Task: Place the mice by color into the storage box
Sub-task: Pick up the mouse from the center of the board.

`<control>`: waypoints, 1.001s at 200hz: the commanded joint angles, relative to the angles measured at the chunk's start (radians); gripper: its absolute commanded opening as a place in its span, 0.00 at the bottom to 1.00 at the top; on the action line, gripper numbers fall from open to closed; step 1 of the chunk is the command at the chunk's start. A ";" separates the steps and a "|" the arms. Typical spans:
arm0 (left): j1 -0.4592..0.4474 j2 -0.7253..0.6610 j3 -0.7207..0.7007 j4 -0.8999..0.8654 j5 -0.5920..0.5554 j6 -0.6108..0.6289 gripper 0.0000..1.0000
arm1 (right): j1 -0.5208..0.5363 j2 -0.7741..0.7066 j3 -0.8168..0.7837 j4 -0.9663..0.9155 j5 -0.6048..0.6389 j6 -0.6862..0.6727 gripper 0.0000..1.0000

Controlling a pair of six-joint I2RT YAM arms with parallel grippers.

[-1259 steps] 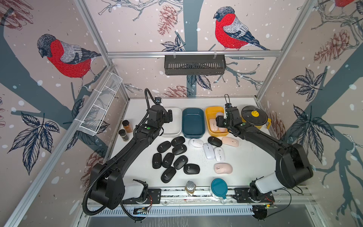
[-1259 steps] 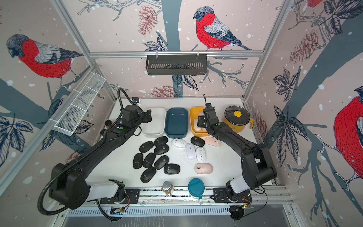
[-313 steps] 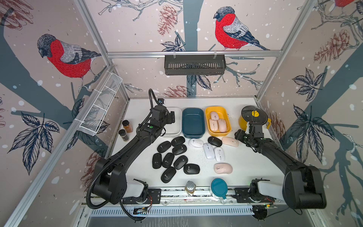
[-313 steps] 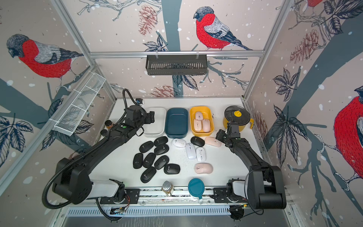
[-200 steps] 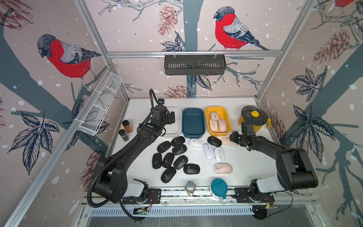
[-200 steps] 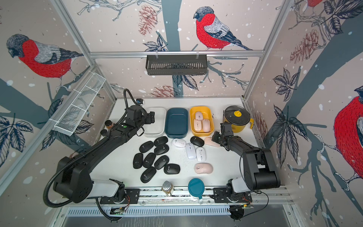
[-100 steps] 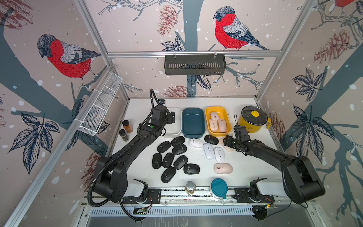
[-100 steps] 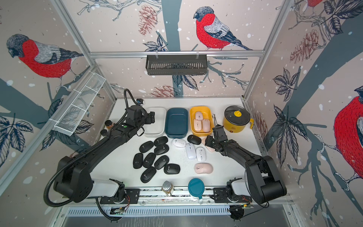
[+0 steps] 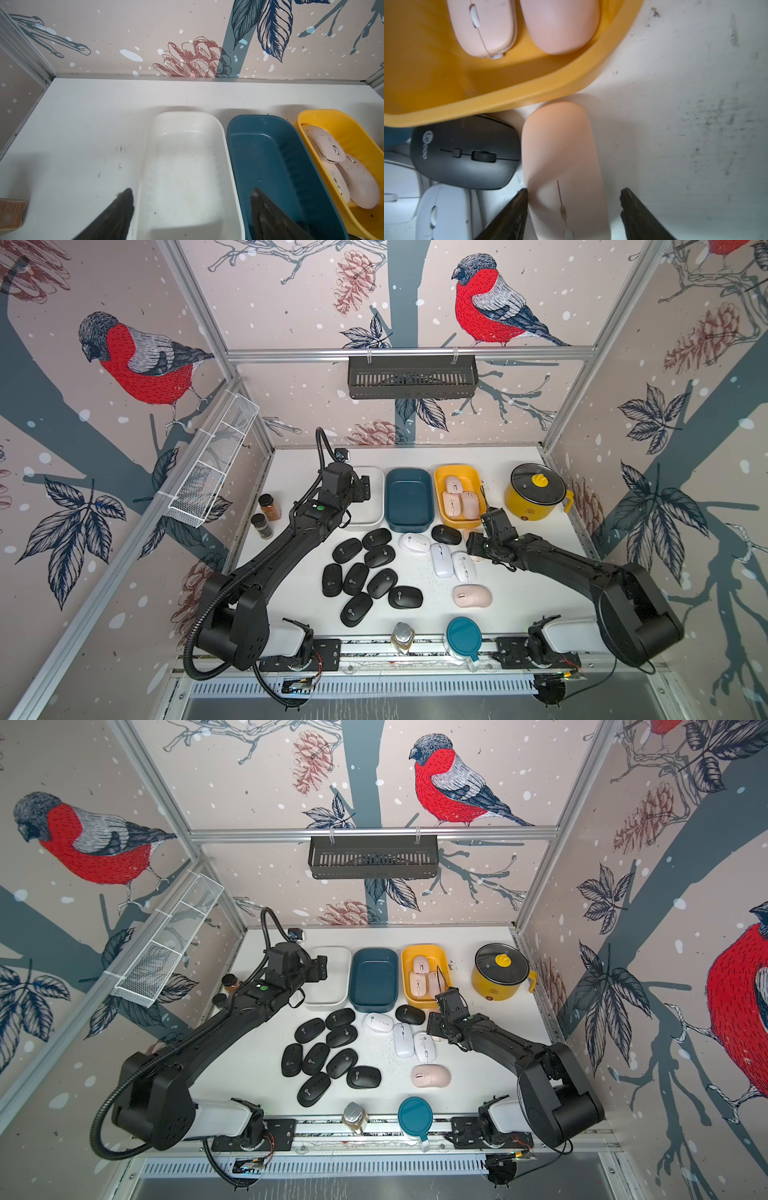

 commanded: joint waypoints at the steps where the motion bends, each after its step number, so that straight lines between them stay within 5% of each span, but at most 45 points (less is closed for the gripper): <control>1: 0.000 -0.007 0.005 0.006 -0.002 -0.004 0.87 | 0.025 0.030 0.023 -0.008 0.065 -0.005 0.73; 113: 0.000 -0.007 0.005 0.006 -0.010 0.002 0.87 | 0.087 0.151 0.080 -0.026 0.162 -0.010 0.67; 200: 0.000 0.004 0.008 0.006 -0.005 0.001 0.87 | 0.102 0.085 0.089 -0.056 0.159 0.005 0.59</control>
